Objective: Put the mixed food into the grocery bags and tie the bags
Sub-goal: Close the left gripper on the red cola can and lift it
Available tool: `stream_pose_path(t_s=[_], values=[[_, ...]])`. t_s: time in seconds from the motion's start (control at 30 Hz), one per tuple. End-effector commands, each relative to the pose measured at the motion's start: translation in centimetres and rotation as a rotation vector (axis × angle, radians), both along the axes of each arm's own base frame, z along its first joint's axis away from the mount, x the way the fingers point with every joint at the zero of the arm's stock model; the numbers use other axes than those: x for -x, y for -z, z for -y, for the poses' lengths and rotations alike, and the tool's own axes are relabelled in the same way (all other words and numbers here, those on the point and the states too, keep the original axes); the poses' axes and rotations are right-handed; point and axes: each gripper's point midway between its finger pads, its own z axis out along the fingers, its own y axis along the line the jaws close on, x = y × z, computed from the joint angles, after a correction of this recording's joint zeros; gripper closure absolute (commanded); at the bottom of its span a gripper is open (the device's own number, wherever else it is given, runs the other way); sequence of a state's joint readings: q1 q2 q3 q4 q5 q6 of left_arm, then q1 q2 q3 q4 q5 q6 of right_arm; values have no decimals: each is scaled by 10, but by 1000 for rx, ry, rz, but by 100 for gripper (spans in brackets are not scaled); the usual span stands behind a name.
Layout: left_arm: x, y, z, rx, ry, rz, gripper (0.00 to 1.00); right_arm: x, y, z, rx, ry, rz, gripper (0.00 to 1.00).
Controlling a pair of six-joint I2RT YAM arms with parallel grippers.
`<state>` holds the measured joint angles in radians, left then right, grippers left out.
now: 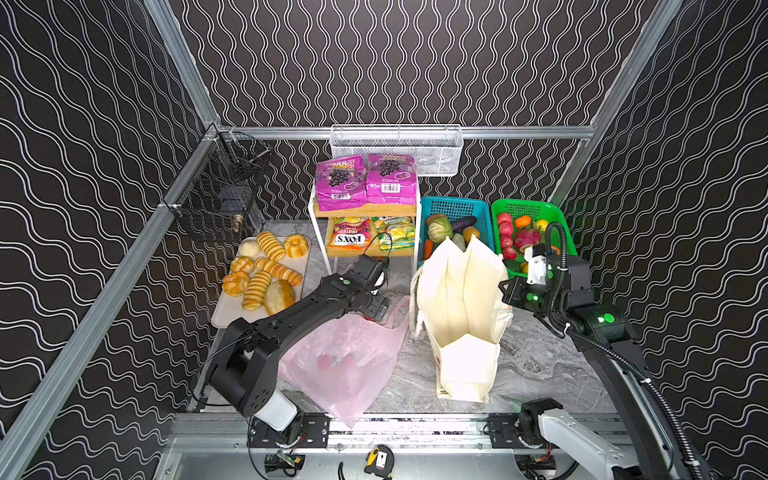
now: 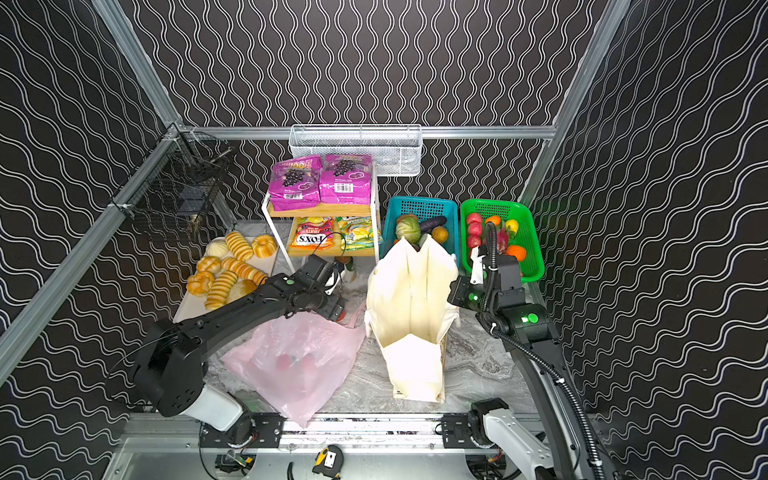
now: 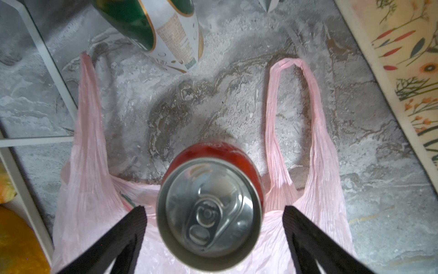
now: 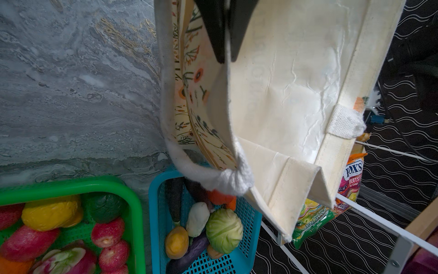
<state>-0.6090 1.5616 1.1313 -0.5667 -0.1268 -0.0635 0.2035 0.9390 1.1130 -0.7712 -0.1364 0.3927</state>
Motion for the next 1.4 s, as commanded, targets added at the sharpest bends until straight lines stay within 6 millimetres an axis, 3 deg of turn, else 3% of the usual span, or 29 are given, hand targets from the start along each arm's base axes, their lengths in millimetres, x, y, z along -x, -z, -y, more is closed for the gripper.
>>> stream_pose_path(t_s=[0.0, 0.37, 0.8, 1.07, 1.3, 1.37], values=[[-3, -2, 4, 8, 9, 1, 6, -5, -5, -1, -15, 7, 29, 94], [-18, 8, 11, -14, 3, -10, 10, -4, -6, -1, -14, 8, 27, 94], [-13, 13, -1, -62, -6, -15, 14, -4, -5, -1, -15, 9, 23, 94], [-13, 12, 2, -47, 1, -13, 26, -3, -5, -1, -16, 10, 23, 94], [-12, 8, 5, -43, 21, -24, 48, -2, -4, 0, -14, 14, 23, 94], [-12, 0, 8, -20, 32, -17, 50, -2, -2, 1, -13, 16, 20, 94]])
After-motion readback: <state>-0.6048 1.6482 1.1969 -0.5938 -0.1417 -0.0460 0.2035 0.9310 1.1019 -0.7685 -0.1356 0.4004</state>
